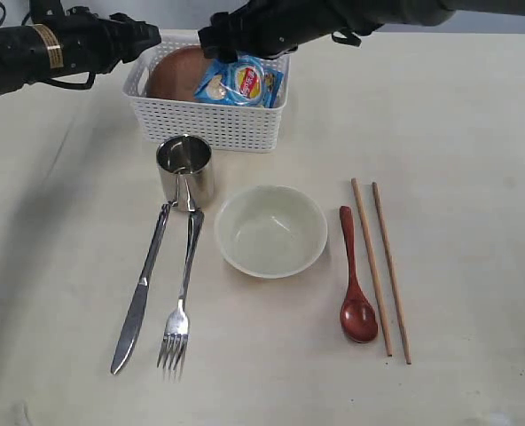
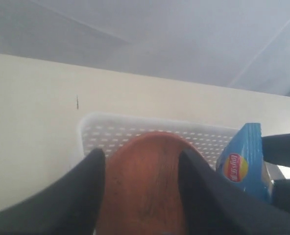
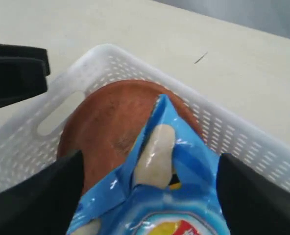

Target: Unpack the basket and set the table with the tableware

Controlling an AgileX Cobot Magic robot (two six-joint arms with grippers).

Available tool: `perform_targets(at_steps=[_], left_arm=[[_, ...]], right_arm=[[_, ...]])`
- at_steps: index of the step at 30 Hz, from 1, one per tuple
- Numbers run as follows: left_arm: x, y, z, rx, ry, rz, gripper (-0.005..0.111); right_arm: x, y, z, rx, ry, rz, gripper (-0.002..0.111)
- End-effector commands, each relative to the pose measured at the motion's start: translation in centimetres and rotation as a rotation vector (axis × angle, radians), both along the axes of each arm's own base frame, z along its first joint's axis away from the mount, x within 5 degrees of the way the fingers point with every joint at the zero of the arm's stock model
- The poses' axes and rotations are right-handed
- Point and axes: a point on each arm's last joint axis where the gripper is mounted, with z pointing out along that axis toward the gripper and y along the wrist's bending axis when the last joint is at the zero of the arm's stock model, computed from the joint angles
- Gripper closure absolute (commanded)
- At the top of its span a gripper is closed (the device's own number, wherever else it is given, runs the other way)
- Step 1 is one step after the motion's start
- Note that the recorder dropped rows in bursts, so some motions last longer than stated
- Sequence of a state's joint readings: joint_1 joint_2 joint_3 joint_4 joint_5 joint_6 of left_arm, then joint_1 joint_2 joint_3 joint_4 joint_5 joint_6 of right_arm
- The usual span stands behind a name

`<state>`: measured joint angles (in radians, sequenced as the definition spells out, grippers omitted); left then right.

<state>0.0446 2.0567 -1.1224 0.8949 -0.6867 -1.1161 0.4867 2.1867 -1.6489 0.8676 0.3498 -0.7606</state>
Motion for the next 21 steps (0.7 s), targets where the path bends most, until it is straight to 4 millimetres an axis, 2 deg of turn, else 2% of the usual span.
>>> perform_targets(at_steps=[1,9,11,13,20,21], left_arm=[[0.0,0.0,0.6,-0.014,-0.02,-0.009,0.061],[0.0,0.0,0.6,-0.015,-0.018,-0.01,0.061],[0.0,0.0,0.6,-0.015,-0.018,-0.01,0.061],[0.0,0.0,0.6,-0.015,-0.018,-0.01,0.061],[0.0,0.0,0.6,-0.015,-0.018,-0.01,0.061],[0.0,0.0,0.6,-0.015,-0.018,-0.01,0.061]], right_arm=[[0.6,0.2,-0.9,-0.011,-0.05,-0.061,0.037],[0.9,0.8,-2.6,-0.044,-0.089,-0.084,0.038],[0.9,0.8,-2.7,-0.045,-0.087,-0.083,0.042],[0.9,0.8,-2.7,-0.045,-0.087,-0.083,0.053],[0.9,0.8,-2.7,-0.045,-0.087,-0.083,0.106],[0.9,0.8,-2.7,-0.045,-0.087,-0.083,0.108]])
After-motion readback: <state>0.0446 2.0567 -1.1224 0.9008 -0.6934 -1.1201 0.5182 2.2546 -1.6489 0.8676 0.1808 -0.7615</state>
